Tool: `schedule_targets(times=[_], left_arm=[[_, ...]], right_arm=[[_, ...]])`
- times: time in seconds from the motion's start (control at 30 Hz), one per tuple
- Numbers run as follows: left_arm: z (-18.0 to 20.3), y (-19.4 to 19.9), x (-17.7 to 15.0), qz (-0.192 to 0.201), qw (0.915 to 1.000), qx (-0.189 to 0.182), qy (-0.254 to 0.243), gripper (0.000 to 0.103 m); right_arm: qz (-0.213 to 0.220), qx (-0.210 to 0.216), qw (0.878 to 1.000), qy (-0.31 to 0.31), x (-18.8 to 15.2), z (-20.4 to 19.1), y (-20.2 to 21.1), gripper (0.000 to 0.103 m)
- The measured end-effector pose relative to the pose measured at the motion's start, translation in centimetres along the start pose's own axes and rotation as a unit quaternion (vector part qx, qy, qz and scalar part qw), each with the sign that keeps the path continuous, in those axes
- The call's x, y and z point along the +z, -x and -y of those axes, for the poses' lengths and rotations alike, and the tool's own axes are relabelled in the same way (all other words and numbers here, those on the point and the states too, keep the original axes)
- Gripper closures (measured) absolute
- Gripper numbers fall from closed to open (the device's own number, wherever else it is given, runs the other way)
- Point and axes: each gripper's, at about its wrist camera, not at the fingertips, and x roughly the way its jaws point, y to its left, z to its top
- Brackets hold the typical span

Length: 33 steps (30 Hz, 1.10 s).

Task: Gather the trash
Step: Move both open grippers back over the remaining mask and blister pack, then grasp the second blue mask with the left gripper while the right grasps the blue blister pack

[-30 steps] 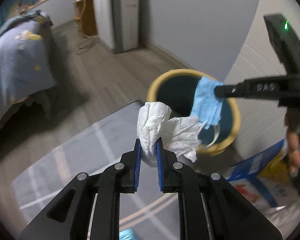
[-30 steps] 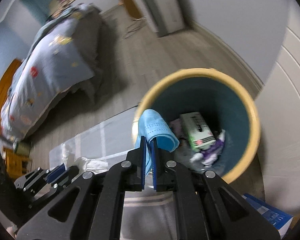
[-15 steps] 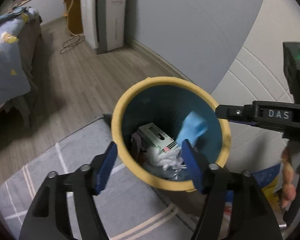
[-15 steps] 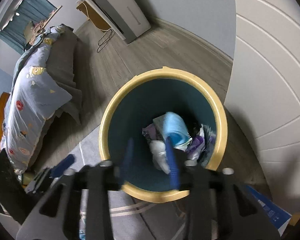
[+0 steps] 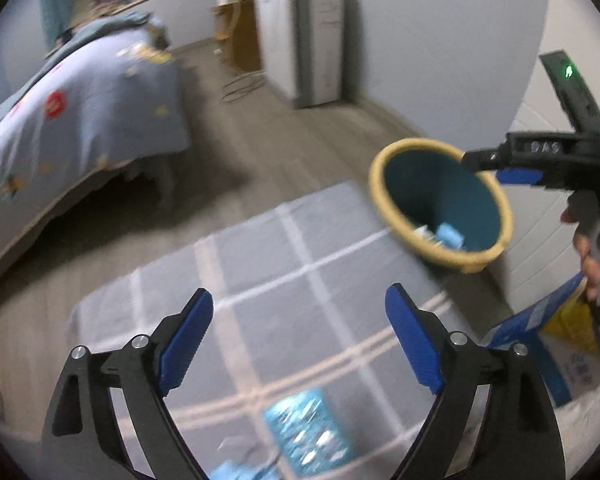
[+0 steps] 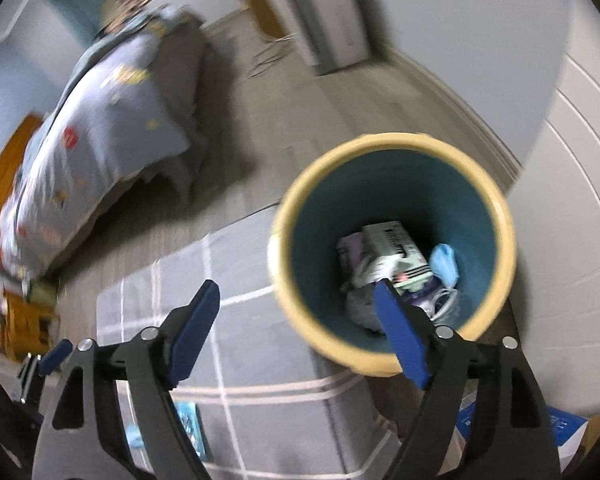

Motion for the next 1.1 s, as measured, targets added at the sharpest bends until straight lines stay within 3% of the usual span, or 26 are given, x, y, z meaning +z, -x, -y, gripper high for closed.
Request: schedule_targets(times=[0.27, 0.47, 0.63, 0.73, 0.83, 0.9, 0.97, 1.1], left_arm=[[-6.5, 2.1, -8.3, -0.04, 0.9946, 0.051, 0.082, 0.015], [-10.1, 1.4, -13.5, -0.085, 0.984, 0.037, 0.153, 0.015], [-10.9, -0.7, -16.3, -0.146, 0.9742, 0.034, 0.169, 0.016], [-10.6, -2.0, -17.3, -0.179, 0.9693, 0.028, 0.166, 0.023], [-9.9, -3.2, -18.1, -0.209, 0.9648, 0.012, 0.159, 0.051], [-9.7, -3.8, -18.3, -0.22, 0.9634, 0.006, 0.153, 0.075], [-9.9, -3.7, -17.9, -0.212, 0.9663, 0.006, 0.146, 0.083], [-11.5, -2.2, -16.0, -0.171, 0.973, 0.006, 0.154, 0.084]], right_arm=[[-0.049, 0.019, 0.997, 0.062, -4.0, -7.7, -1.6, 0.02], [-0.08, 0.022, 0.994, 0.066, -7.0, -10.5, -2.8, 0.02], [-0.092, -0.01, 0.992, 0.087, -9.5, -12.1, -3.6, 0.02], [-0.097, -0.018, 0.991, 0.092, -10.4, -12.4, -3.9, 0.02], [-0.103, -0.022, 0.99, 0.093, -11.3, -12.8, -4.3, 0.02], [-0.107, -0.025, 0.989, 0.096, -11.7, -13.0, -4.6, 0.02], [-0.112, -0.027, 0.988, 0.101, -12.3, -13.4, -4.9, 0.02], [-0.118, -0.032, 0.986, 0.113, -13.2, -14.3, -5.7, 0.02]])
